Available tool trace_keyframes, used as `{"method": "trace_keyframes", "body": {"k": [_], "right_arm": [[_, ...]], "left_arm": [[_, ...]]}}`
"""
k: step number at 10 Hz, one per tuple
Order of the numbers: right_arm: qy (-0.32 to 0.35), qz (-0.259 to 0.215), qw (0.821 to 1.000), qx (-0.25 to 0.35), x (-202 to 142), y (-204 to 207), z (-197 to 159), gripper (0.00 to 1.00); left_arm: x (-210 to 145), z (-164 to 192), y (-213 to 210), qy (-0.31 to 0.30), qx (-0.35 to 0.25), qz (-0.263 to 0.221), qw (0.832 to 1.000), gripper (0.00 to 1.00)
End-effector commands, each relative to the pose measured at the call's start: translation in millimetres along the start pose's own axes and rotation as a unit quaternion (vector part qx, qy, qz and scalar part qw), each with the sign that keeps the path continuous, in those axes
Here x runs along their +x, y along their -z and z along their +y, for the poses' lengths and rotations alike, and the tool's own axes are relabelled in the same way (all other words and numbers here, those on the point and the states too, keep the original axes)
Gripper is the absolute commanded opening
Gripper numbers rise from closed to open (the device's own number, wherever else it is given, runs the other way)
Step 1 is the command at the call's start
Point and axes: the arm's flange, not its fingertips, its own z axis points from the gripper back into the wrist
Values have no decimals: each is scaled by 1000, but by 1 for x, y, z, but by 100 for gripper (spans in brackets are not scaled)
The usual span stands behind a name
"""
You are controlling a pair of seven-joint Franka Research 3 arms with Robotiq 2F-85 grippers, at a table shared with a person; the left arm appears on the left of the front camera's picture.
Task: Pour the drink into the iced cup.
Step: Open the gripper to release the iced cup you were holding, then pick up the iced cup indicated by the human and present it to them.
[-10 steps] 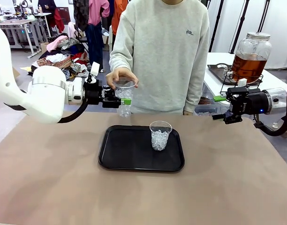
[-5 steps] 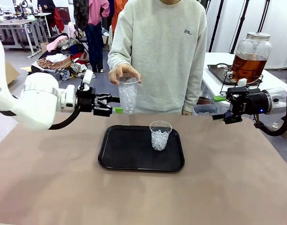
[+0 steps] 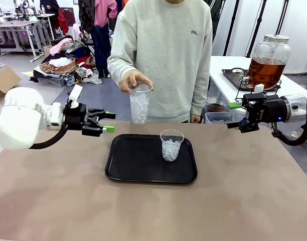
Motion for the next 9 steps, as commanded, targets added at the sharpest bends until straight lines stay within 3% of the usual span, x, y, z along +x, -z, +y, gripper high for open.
{"method": "trace_keyframes", "body": {"k": [1, 5, 9], "right_arm": [[-1, -2, 1000, 0, -1, 0, 1, 100], [-1, -2, 1000, 0, -1, 0, 1, 100], [-1, -2, 1000, 0, -1, 0, 1, 100]], "left_arm": [[0, -12, -20, 22, -17, -7, 1000, 100], [-4, -19, -45, 37, -41, -17, 998, 100], [-4, -17, -55, 5, -22, -25, 999, 100]]}}
